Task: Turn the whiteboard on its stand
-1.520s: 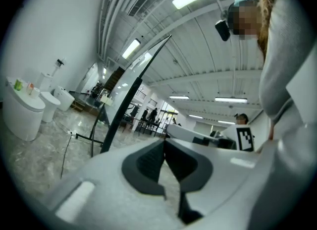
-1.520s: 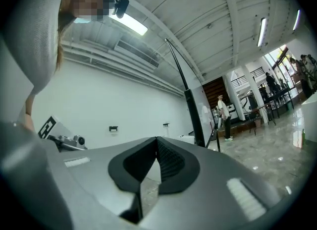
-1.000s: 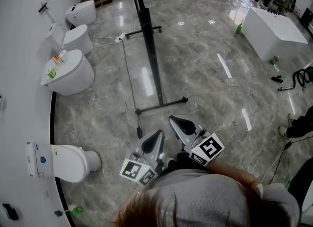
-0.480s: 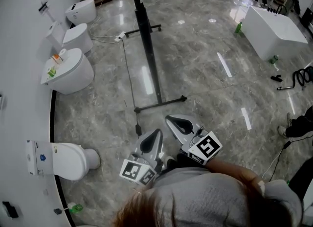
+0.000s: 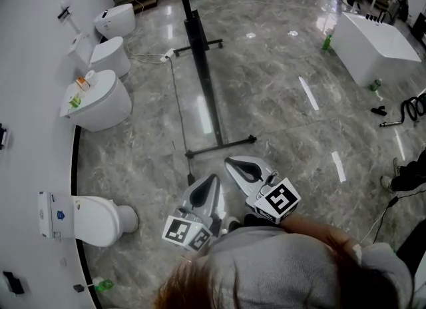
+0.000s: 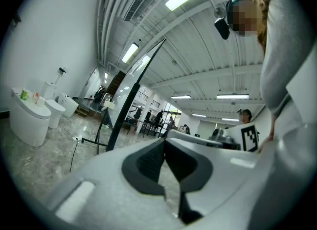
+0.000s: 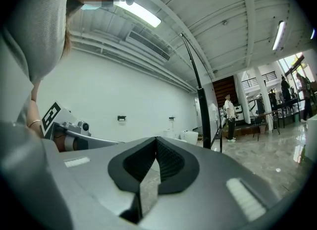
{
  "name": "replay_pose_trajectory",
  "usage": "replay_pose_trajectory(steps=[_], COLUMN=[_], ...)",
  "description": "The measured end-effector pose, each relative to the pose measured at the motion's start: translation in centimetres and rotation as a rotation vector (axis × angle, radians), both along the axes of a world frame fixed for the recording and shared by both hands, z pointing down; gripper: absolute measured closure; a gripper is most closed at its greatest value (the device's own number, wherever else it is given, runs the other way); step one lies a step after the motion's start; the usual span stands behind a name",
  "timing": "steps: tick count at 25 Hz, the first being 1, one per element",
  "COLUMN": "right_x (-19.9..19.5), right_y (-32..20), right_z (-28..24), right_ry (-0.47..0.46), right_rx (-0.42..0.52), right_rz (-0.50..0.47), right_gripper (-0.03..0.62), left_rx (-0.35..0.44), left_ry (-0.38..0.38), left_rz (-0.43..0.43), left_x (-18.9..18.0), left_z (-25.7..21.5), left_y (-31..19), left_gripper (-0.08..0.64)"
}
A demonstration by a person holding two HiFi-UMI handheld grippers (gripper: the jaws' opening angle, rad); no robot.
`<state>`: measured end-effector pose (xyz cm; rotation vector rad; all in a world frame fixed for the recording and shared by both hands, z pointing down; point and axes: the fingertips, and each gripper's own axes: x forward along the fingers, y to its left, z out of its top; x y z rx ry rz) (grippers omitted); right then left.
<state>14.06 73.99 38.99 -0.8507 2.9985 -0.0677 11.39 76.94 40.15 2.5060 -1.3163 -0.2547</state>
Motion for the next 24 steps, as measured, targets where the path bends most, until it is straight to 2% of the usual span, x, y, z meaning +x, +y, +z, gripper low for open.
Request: replay_pose_trajectory(steps=[10, 24], right_x=[0.7, 1.2], right_y=[0.6, 0.5], right_z=[0.1, -0.2], right_ry=[-0.005, -0.001], right_rx=[0.006, 0.021], right_rz=[0.003, 0.009], right_gripper=[0.588, 0.588], left_rx=[0.004, 0.021], left_ry=[0.022, 0.005], left_rz=[0.000, -0.002], left_x=[0.2, 0.7], left_z=[-0.1, -0.6], left_y=[0.4, 0.3], left_gripper=[0.558, 0.558])
